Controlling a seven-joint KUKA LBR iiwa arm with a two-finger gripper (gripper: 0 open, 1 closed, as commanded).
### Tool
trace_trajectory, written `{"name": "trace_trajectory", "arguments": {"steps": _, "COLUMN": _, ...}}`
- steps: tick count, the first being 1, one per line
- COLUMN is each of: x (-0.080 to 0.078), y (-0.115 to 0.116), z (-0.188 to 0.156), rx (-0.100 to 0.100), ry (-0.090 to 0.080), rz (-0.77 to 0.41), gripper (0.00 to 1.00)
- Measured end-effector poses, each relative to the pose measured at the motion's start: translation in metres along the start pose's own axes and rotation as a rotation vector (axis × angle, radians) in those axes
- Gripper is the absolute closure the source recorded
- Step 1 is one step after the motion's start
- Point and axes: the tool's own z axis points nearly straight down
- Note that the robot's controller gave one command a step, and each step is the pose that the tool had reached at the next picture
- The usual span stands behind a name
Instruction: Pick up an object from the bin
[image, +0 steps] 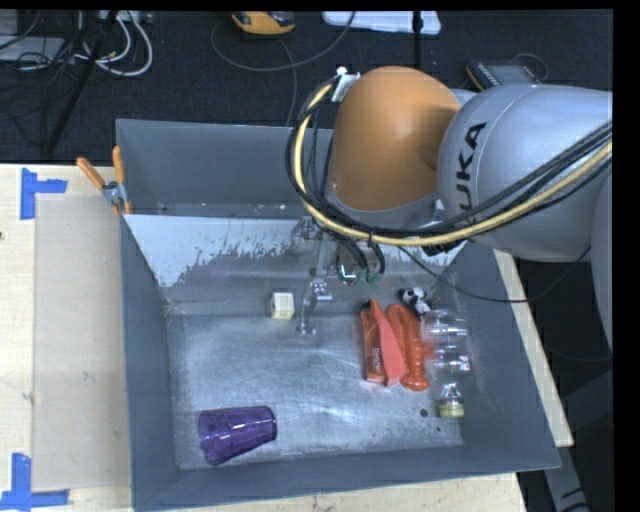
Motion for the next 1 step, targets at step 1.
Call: {"name": "trace_trajectory", "arguments": {"steps": 1, "x": -0.0015, "y": -0.0005, "z": -0.0045, "rx": -0.001, "ry": -0.007, "rz": 0.002, "gripper": 0.0}}
